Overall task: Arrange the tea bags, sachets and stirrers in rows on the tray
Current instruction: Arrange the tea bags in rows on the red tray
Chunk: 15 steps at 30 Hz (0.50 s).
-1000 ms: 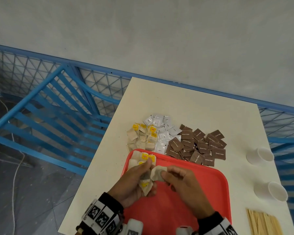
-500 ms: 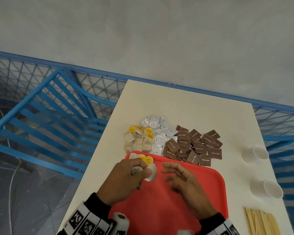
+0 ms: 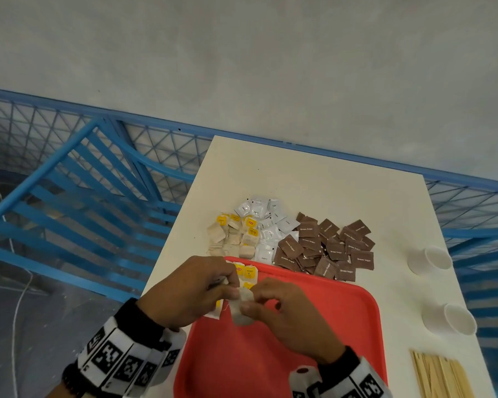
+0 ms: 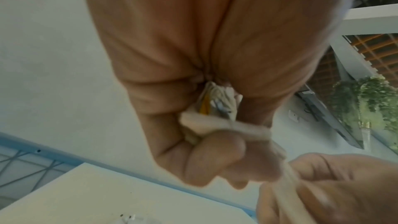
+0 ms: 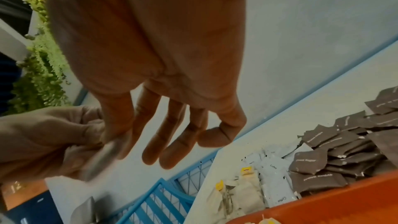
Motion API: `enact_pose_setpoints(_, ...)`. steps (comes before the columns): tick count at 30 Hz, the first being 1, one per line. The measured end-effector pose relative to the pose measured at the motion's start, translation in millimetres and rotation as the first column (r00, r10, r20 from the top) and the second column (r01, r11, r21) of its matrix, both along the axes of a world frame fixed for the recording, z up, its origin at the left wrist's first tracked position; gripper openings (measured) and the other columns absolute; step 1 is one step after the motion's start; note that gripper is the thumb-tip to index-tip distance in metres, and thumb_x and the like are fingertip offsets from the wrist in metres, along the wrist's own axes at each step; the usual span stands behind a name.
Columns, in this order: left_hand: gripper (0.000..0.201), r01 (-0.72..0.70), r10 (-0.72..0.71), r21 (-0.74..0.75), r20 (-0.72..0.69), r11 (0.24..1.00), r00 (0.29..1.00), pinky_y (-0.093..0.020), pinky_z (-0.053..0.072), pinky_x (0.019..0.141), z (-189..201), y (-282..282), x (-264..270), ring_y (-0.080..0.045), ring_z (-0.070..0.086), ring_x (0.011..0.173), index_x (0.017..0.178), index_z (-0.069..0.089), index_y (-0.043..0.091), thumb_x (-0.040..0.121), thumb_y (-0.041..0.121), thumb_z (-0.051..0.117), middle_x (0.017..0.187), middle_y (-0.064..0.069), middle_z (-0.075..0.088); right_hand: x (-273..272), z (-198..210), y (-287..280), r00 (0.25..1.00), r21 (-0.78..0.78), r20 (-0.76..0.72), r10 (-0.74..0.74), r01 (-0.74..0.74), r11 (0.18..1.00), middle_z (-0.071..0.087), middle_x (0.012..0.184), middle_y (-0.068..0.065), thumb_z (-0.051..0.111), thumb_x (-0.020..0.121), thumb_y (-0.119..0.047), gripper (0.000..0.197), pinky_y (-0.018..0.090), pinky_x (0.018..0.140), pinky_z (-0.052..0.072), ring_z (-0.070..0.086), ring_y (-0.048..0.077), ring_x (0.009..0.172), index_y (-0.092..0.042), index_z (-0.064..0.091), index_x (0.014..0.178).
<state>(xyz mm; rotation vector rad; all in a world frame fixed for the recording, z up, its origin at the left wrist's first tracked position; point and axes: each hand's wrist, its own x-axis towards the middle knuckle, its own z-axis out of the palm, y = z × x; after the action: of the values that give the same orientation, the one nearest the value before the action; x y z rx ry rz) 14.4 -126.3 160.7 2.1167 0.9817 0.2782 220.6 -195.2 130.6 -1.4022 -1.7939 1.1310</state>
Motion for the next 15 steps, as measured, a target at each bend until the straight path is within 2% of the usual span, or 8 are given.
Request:
enact_pose_setpoints(3,0.012,-0.089,0.093,-0.061,0.068,0.994,0.993,-0.017,0.046,0.059,-4,5,-4,-0.001,0.059,0.060,0.079,0.066,0.024,0.091,0.023,0.070,0.071,0.019,0.061,-2,-16,7,0.996,-0.035,-0.019,-0.082,0.082,0.996,0.057,0.067,-0.008,0.072,0.087,-0.022,0.017,0.013,0.061,0.033,0.049,0.001,0.065,-0.013,0.070,0.073)
enact_pose_setpoints(5,0.013,-0.215,0.228,-0.124,0.097,0.969,0.969,-0.016,0.047,0.058,-15,8,-11,-0.002,0.060,0.056,0.079,0.067,0.025,0.091,0.025,0.069,0.068,0.021,0.064,-2,-35,10,0.970,-0.153,-0.084,-0.229,0.215,0.965,0.056,0.058,-0.007,0.075,0.085,-0.014,0.015,0.016,0.056,0.034,0.045,-0.001,0.056,-0.010,0.070,0.070)
enact_pose_setpoints(7,0.014,-0.354,0.371,-0.188,0.069,0.916,0.926,-0.021,0.050,0.055,-34,8,-24,-0.007,0.061,0.050,0.079,0.070,0.022,0.091,0.030,0.068,0.066,0.010,0.067,-6,-63,7,0.923,-0.335,-0.074,-0.378,0.334,0.881,0.060,0.053,-0.011,0.078,0.080,-0.007,0.013,0.015,0.053,0.037,0.048,-0.004,0.049,-0.012,0.071,0.070)
enact_pose_setpoints(9,0.017,-0.432,0.435,-0.198,-0.027,0.880,0.900,-0.021,0.049,0.053,-61,0,-36,-0.006,0.060,0.049,0.075,0.070,0.024,0.089,0.033,0.069,0.065,0.004,0.069,-14,-93,-3,0.906,-0.470,0.019,-0.423,0.382,0.796,0.064,0.057,-0.009,0.079,0.078,-0.006,0.014,0.018,0.056,0.043,0.053,-0.005,0.050,-0.012,0.071,0.069)
enact_pose_setpoints(12,0.017,-0.443,0.420,-0.189,-0.153,0.876,0.895,-0.011,0.041,0.057,-103,-22,-43,0.007,0.060,0.062,0.068,0.068,0.031,0.083,0.037,0.074,0.065,0.017,0.066,-31,-122,-10,0.897,-0.554,0.066,-0.438,0.398,0.731,0.065,0.057,-0.008,0.076,0.080,-0.002,0.018,0.019,0.056,0.045,0.055,-0.003,0.049,-0.013,0.071,0.066)
enact_pose_setpoints(15,0.016,-0.436,0.400,-0.161,-0.213,0.886,0.892,-0.013,0.041,0.072,-141,-40,-39,0.003,0.062,0.079,0.078,0.073,0.029,0.076,0.044,0.068,0.075,0.023,0.064,-50,-128,-3,0.889,-0.542,0.074,-0.452,0.416,0.730,0.065,0.055,-0.010,0.070,0.083,-0.004,0.022,0.015,0.052,0.045,0.057,-0.003,0.049,-0.018,0.071,0.066)
